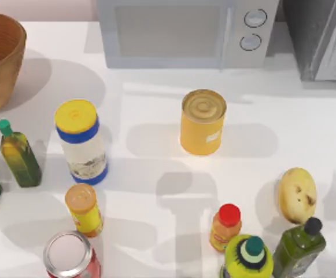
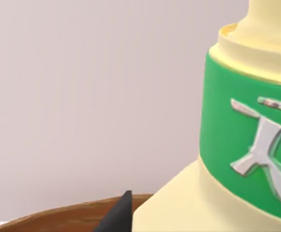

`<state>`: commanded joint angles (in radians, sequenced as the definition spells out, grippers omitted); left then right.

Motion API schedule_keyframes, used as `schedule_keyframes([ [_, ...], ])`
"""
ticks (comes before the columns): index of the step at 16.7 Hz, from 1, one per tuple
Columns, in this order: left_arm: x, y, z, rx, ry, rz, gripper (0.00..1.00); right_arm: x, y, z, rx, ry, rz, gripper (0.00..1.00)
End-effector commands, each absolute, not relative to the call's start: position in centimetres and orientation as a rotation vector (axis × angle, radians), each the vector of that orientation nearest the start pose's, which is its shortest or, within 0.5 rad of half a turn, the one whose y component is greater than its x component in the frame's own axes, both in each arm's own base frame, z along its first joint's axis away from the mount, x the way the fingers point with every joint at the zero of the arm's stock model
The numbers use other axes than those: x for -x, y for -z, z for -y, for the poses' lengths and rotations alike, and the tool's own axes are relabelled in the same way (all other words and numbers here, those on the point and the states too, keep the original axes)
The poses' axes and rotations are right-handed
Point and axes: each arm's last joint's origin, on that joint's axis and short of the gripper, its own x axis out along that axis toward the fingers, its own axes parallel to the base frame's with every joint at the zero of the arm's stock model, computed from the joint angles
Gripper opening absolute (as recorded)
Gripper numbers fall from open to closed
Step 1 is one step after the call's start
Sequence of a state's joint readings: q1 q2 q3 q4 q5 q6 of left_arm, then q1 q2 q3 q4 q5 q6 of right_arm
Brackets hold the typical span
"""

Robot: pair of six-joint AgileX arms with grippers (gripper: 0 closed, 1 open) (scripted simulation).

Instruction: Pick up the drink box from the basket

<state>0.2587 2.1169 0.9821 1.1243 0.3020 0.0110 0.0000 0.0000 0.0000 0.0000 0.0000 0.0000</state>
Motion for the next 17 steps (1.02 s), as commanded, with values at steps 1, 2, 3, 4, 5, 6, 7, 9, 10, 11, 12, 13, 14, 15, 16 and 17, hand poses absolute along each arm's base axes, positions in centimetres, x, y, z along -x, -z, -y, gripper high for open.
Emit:
schedule_keyframes([
  [1,-40.5,-12.7,-10.2,0.005,0.019,-0.006,0.02,-10.6,-16.0,0.1,0.000,0.000,0.000,1.00],
  [2,-40.5,-12.7,-10.2,0.005,0.019,-0.006,0.00,-10.6,-16.0,0.1,0.000,0.000,0.000,1.00],
  [3,-40.5,-12.7,-10.2,0.005,0.019,-0.006,0.00,-10.6,-16.0,0.1,0.000,0.000,0.000,1.00],
  [4,-40.5,-12.7,-10.2,0.005,0.019,-0.006,0.00,-10.6,-16.0,0.1,0.000,0.000,0.000,1.00],
  [5,-40.5,-12.7,-10.2,0.005,0.019,-0.006,0.00,-10.6,-16.0,0.1,0.000,0.000,0.000,1.00],
  [6,-40.5,-12.7,-10.2,0.005,0.019,-0.006,0.00,-10.6,-16.0,0.1,0.000,0.000,0.000,1.00],
  [7,-40.5,-12.7,-10.2,0.005,0.019,-0.006,0.00,-10.6,-16.0,0.1,0.000,0.000,0.000,1.00],
  [9,-40.5,-12.7,-10.2,0.005,0.019,-0.006,0.00,-10.6,-16.0,0.1,0.000,0.000,0.000,1.00],
  [10,-40.4,-13.6,-10.4,-0.004,0.012,0.013,0.00,-10.6,-16.0,0.1,0.000,0.000,0.000,1.00],
  [11,-40.4,-13.6,-10.4,-0.004,0.012,0.013,0.00,-10.6,-16.0,0.1,0.000,0.000,0.000,1.00],
  [12,-40.5,-13.9,-10.5,-0.003,0.012,0.013,0.00,-10.6,-16.0,0.1,0.000,0.000,0.000,1.00],
  [13,-40.6,-14.4,-10.5,-0.003,0.012,0.013,0.00,-10.6,-16.0,0.1,0.000,0.000,0.000,1.00],
  [14,-40.8,-15.2,-10.5,-0.003,0.012,0.013,0.00,-10.6,-16.0,0.1,0.000,0.000,0.000,1.00],
  [15,-40.9,-16.1,-10.6,-0.003,0.012,0.013,0.00,-10.6,-16.0,0.1,0.000,0.000,0.000,1.00],
  [16,-41.1,-17.1,-10.6,-0.003,0.012,0.013,0.00,-10.6,-16.0,0.1,0.000,0.000,0.000,1.00],
  [17,-41.2,-18.3,-10.7,-0.003,0.012,0.013,0.00,-10.6,-16.0,0.1,0.000,0.000,0.000,1.00],
])
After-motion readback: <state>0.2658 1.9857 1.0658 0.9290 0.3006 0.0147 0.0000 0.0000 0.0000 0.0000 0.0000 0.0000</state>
